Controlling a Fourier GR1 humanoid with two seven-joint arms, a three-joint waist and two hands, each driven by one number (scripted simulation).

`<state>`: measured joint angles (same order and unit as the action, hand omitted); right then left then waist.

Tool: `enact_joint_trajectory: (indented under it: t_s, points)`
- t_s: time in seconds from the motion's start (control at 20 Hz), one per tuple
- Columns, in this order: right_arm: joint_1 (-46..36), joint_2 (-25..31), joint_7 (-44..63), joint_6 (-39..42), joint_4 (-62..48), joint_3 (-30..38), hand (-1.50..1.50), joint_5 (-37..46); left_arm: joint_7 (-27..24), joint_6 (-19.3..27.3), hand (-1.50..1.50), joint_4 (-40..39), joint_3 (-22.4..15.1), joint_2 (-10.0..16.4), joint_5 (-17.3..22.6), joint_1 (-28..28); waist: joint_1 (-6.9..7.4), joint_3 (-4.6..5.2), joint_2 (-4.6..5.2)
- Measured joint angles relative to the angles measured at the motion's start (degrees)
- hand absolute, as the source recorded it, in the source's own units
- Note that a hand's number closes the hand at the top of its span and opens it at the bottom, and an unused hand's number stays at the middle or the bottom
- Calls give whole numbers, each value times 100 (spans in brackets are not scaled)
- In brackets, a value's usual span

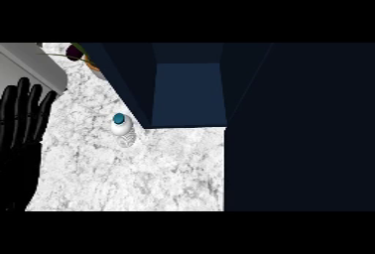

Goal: Pick up the bottled water, place it into the cabinet and close the cabinet

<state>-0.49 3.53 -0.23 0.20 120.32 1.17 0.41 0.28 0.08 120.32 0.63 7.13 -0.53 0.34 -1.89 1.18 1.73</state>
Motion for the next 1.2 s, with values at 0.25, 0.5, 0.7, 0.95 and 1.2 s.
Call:
enact_joint_trajectory:
  t_s: [0.25, 0.5, 0.7, 0.95, 1.2]
  points:
    - [306, 47, 78, 171, 311, -207, -150, 12, 212, 1021, -150, -473, -282, -448, -1121, -442, 43, -91, -122]
    - [632, 49, 411, 617, 654, -791, -150, -389, 914, 2672, -150, -744, -407, -632, -1585, -645, 48, -115, -168]
    - [962, -12, 762, 688, 1150, -1267, -150, -459, 1726, 3912, -150, -750, -1126, -682, -2250, -866, 61, -124, -196]
    - [1254, -51, 1170, 614, 1728, -1663, -150, -357, 3232, 4575, -150, -474, -1864, -702, -3582, -1286, 126, -128, -206]
    - [1250, -192, 1550, 383, 2048, -2133, -150, 24, 4589, 4614, -150, -186, -2370, -708, -4782, -1610, 168, -126, -204]
